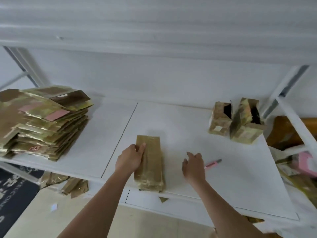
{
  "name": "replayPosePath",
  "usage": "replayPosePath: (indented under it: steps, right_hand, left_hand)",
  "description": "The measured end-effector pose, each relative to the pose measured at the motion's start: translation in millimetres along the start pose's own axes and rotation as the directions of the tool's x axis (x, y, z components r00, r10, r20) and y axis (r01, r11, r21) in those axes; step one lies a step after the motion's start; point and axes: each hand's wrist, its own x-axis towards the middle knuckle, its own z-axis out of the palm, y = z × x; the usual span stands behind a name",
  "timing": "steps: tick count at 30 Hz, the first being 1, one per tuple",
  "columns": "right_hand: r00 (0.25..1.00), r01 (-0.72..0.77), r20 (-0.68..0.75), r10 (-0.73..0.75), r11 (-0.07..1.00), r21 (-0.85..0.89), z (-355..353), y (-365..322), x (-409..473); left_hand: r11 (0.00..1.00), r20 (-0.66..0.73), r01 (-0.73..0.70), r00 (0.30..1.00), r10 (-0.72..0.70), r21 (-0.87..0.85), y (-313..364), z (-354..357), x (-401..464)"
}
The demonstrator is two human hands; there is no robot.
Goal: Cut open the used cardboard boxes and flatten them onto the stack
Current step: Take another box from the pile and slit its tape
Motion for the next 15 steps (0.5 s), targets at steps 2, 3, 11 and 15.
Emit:
replayPosePath:
  steps: [2, 3, 11, 15]
  right_hand:
    - [0.996, -0.08, -0.04, 0.076, 0.99, -0.114, -13.8, 32.1, 2.7]
    - [0.997, -0.083, -0.025, 0.08, 0.976, -0.203, -19.2, 47.7, 4.0]
    - [0.96, 0.223, 0.004, -0.279, 0.76, -0.611, -25.4, 85.8, 14.5]
    - [0.947, 0.156, -0.208, -0.245, 0.916, -0.37, -45.2, 71.0, 20.2]
  left_hand:
    - [0.997, -0.032, 0.038, 0.999, -0.036, 0.06, 6.0, 7.5, 7.4]
    - [0.997, -0.028, 0.052, 0.998, -0.05, 0.048, 9.8, 10.4, 10.3]
    - [0.967, 0.012, 0.041, 0.999, -0.039, -0.25, 16.1, 32.6, 5.2]
    - [0.956, 0.013, 0.056, 0.998, -0.054, -0.289, 7.5, 40.1, 4.7]
